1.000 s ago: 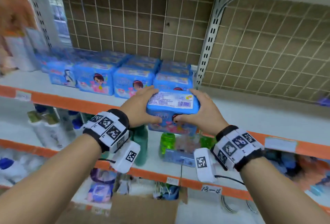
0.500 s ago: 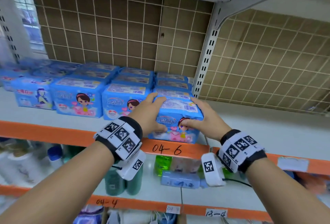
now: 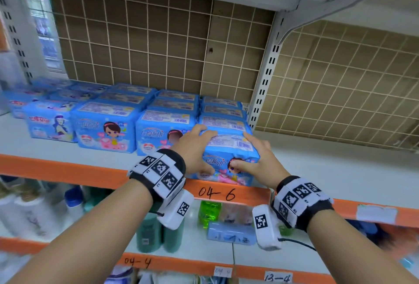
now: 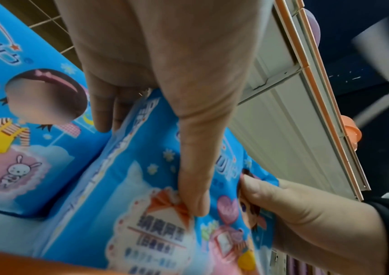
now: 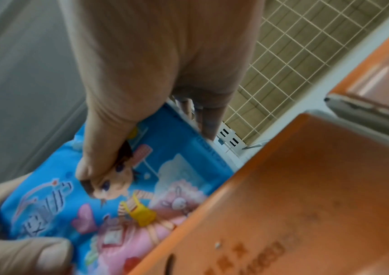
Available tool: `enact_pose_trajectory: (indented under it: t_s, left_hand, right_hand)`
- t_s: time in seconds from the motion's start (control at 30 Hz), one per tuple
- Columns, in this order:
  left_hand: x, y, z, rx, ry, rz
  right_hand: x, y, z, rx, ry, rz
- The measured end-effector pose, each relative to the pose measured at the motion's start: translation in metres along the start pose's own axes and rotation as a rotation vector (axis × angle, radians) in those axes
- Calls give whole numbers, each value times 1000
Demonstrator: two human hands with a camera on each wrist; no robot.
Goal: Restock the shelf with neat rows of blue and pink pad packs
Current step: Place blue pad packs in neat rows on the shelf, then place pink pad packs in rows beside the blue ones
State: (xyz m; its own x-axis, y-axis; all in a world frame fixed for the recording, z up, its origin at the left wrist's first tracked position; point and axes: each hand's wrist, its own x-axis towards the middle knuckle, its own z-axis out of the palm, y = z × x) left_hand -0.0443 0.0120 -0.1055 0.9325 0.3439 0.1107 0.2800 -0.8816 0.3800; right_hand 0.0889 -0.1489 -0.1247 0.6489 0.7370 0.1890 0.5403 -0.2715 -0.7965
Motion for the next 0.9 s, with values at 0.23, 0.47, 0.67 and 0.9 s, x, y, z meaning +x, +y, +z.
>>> enact_pose_trajectory:
  t_s: [0.23,0.47,0.67,0.9]
  left_hand:
    - [-3,5,-5,58,6,-15]
    - [0,3,-9,9,-48,-21]
    - [2,-6,-13,5,-45,2]
    - [2,-3,-7,64,-39,-2]
  right_hand:
    - [-2,-3,4,114,-16,13]
    - [-5,1,13,311,-9,-80]
    - [-7,-6,21,332,-2,-43]
    - [-10,-2,18,306,6,19]
